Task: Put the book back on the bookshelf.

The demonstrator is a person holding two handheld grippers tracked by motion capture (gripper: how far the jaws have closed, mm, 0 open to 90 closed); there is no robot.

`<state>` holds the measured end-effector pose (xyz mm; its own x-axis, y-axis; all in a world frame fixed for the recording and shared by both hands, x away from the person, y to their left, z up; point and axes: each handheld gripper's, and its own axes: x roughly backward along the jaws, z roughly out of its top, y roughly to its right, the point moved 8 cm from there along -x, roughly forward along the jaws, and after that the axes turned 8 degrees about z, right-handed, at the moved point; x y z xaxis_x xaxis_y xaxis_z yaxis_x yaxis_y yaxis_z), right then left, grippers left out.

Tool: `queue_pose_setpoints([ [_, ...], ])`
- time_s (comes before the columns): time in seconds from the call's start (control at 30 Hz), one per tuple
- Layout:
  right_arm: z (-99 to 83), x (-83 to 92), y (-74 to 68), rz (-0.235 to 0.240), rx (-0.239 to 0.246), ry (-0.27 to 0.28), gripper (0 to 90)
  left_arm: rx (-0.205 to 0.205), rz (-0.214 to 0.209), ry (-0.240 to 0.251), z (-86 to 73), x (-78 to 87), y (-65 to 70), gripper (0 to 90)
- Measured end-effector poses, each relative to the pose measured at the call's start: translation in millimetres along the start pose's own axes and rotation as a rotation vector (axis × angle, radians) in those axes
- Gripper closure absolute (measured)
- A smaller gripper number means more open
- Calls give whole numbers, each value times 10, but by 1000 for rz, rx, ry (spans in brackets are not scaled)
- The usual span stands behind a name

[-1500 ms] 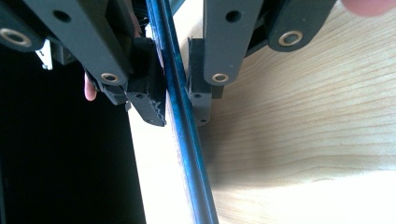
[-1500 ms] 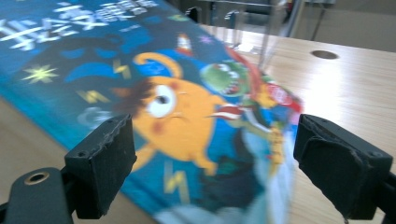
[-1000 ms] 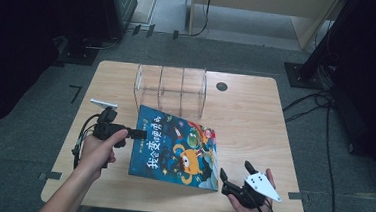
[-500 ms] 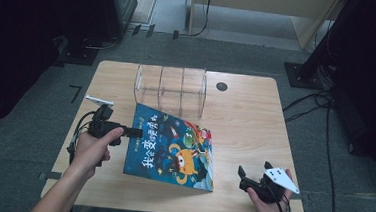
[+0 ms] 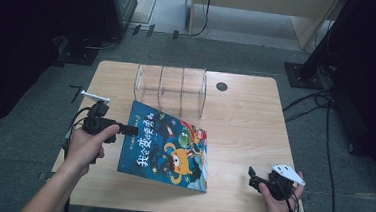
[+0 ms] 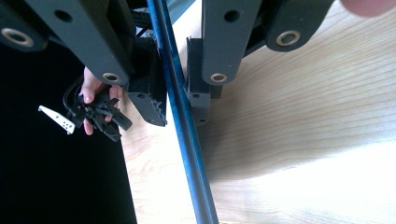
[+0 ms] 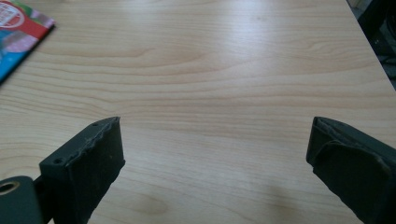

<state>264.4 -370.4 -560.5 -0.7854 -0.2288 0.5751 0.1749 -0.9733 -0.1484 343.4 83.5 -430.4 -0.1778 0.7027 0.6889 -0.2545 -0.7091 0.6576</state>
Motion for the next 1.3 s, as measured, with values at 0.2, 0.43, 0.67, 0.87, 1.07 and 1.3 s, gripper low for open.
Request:
queue_pose_setpoints([
  [0.2,-67,-46,137,-20,-21,-45,37,-2,13,-4,22,75,-18,797],
  [0.43,-91,-91,181,-23,-16,-74,37,-5,29,-5,47,169,-38,799],
  [0.67,-121,-151,178,-27,13,-141,27,-1,41,-3,74,242,-61,802],
  [0.87,-116,-172,159,-12,23,-147,11,-7,58,2,113,317,-61,805],
  [1.07,-115,-177,162,-11,26,-149,8,-13,68,-5,139,391,-47,814],
  [1.3,-115,-176,162,-11,26,-149,7,-12,84,-11,193,490,-40,824],
])
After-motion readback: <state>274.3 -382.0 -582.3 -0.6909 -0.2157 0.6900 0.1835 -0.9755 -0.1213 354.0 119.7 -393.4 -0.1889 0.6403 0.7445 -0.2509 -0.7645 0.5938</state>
